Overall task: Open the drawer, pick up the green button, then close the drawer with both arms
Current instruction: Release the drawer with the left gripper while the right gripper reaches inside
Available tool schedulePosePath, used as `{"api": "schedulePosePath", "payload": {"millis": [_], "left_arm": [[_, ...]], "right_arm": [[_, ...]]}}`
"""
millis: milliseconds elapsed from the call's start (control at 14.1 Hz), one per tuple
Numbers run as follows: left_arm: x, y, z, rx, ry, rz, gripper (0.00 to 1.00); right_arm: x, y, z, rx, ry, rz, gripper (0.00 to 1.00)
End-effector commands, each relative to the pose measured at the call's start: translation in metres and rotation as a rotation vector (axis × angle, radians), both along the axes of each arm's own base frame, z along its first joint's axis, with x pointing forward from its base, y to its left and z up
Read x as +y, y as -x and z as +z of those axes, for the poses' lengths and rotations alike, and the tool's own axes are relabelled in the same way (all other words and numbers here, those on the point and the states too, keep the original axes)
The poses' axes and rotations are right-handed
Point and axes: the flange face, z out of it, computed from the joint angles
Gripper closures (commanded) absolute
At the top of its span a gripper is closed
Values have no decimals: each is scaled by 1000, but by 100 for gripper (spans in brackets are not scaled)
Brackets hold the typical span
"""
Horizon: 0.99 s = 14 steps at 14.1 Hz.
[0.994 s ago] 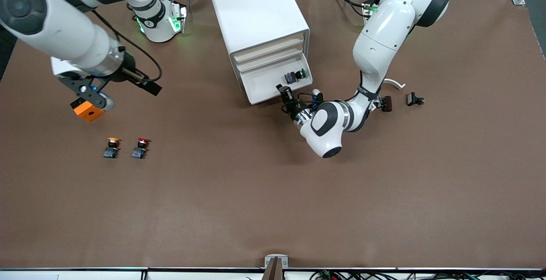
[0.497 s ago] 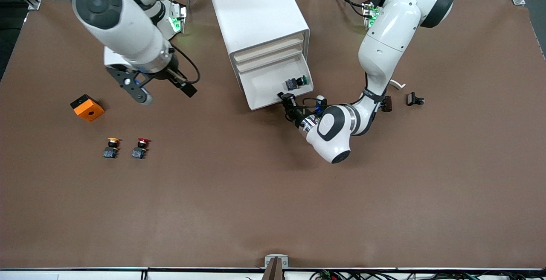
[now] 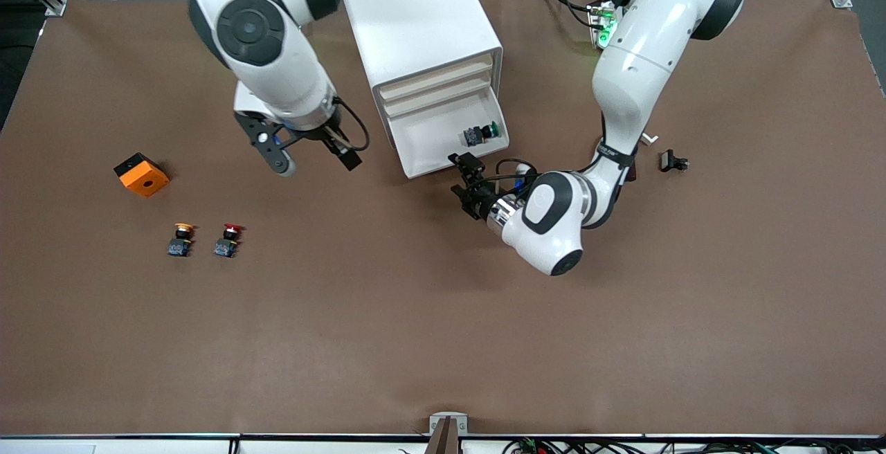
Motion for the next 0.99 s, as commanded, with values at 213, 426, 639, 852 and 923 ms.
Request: {"api": "schedulePosePath", "payload": {"millis": [213,426,639,852,923], "left_arm": [[86,-68,77,-229,24,38,0],[119,-76,105,-410,-82,-105,0],[178,-95,151,-700,19,-314,0],[230,-104,179,-885,76,-524,0],[239,-105,181,-903,63,-575,0]], "right_arm": [[57,15,-38,-9,13,-100,0],[96,33,-64,-20,21,-158,0],[127,48,-85,-4,-5,-229,0],[150,50,-112,9,21,-302,0],[158,55,-125,16,38,-308,0]]}}
